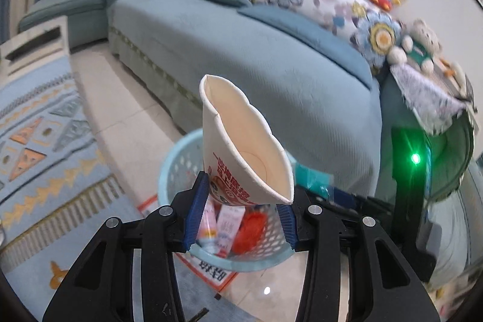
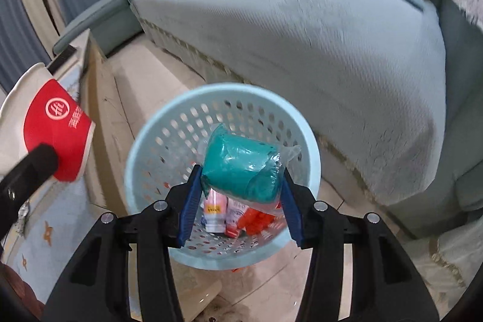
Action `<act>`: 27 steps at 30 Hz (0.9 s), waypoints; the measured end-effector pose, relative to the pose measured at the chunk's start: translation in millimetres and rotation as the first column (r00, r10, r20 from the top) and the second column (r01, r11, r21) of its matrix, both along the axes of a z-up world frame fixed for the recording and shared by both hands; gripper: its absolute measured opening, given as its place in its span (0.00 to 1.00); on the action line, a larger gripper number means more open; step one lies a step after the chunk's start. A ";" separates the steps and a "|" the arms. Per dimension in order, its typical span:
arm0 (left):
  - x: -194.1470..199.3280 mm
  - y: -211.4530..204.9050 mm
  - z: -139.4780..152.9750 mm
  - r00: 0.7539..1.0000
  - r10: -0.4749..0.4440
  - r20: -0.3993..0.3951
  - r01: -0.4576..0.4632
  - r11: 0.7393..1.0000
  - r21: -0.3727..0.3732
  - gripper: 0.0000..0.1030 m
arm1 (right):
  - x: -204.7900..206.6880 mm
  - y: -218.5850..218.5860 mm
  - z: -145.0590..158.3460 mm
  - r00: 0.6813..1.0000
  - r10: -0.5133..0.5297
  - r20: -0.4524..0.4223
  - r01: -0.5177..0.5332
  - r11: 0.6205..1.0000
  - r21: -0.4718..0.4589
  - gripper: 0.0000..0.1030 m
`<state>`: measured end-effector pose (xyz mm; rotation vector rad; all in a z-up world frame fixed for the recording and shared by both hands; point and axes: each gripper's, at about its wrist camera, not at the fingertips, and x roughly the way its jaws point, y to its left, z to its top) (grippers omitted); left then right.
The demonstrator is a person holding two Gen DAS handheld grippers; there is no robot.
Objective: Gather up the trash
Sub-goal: 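Carry the paper cup and teal bag to the basket and release both, then move both open tools back to the rug toward the dotted tissue box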
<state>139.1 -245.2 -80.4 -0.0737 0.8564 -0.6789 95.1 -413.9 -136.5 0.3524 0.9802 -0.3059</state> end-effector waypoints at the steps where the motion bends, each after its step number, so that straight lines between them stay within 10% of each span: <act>1: 2.5 0.7 -4.3 1.000 -0.011 -0.016 0.011 1.000 0.002 0.41 | 0.5 -2.4 -5.2 1.000 -0.007 -0.002 0.007 1.000 0.007 0.46; 6: 10.4 -2.1 -28.7 0.997 -0.037 -0.063 0.039 0.999 0.025 0.42 | -0.2 -13.8 -15.1 0.999 -0.037 0.000 0.037 0.999 0.032 0.46; 11: 10.2 0.2 -28.0 0.997 -0.045 -0.060 0.048 0.998 0.047 0.64 | -1.7 -15.1 -4.9 0.999 -0.037 0.009 0.037 0.999 0.017 0.58; 27: -16.8 84.5 72.6 0.992 0.054 0.117 -0.048 0.997 -0.057 0.64 | -3.5 58.1 78.2 0.979 0.140 0.149 -0.129 0.988 -0.081 0.65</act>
